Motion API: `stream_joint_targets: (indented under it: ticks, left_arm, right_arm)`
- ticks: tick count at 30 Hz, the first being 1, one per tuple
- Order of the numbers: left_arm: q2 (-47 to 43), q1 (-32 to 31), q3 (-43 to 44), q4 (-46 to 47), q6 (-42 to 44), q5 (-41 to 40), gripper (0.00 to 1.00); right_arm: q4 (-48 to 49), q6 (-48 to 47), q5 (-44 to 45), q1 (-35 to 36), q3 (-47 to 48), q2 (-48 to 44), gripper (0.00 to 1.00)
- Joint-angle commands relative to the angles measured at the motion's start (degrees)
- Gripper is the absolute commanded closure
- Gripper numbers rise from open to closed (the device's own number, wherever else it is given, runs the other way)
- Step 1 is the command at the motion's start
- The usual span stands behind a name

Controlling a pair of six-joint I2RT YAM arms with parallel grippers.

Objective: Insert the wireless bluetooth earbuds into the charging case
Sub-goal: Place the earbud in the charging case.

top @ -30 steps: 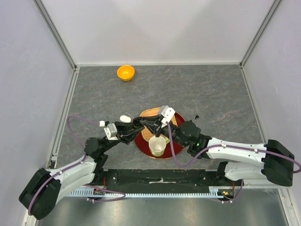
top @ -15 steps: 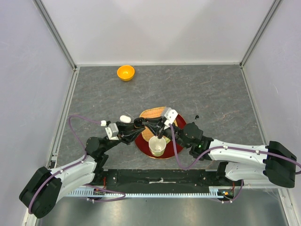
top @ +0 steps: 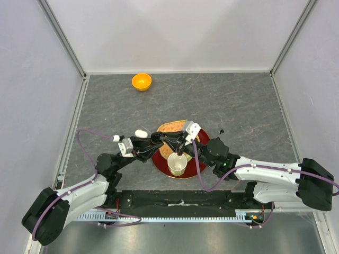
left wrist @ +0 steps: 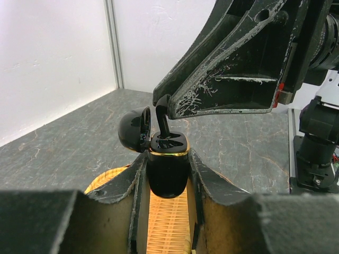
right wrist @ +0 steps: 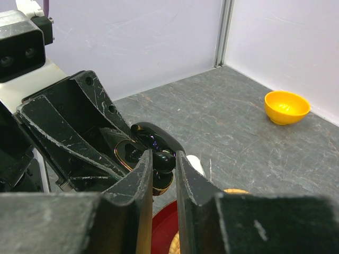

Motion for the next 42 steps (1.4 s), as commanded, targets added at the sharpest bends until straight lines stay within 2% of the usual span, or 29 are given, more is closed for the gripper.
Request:
stream_joint_targets:
  ticks: [1,17,31,42]
  left_arm:
    - [-1.1,-0.1,2.9,22.1,-1.2,0.7,0.98]
    - [-1.6,-0.1,3.6,22.2,-1.8,3.7,0.98]
    - [-2.5,-0.1,3.9,22.0,2.2,6.5,0.98]
    - [-1.9,-0.1,4.0,21.7,2.5,4.4,0.98]
  right_arm:
    - [0.4,-0.7,2.3,-0.1,0.2,0.7,1.0]
    - [2.8,-2.1,3.5,-0.1,1.3,-0.1,1.0]
    - [2.8,-0.2,-1.5,0.0,3.2,-4.9,1.0]
    - [2.1,0.7,-5.2,-0.1,2.6,-6.7,1.0]
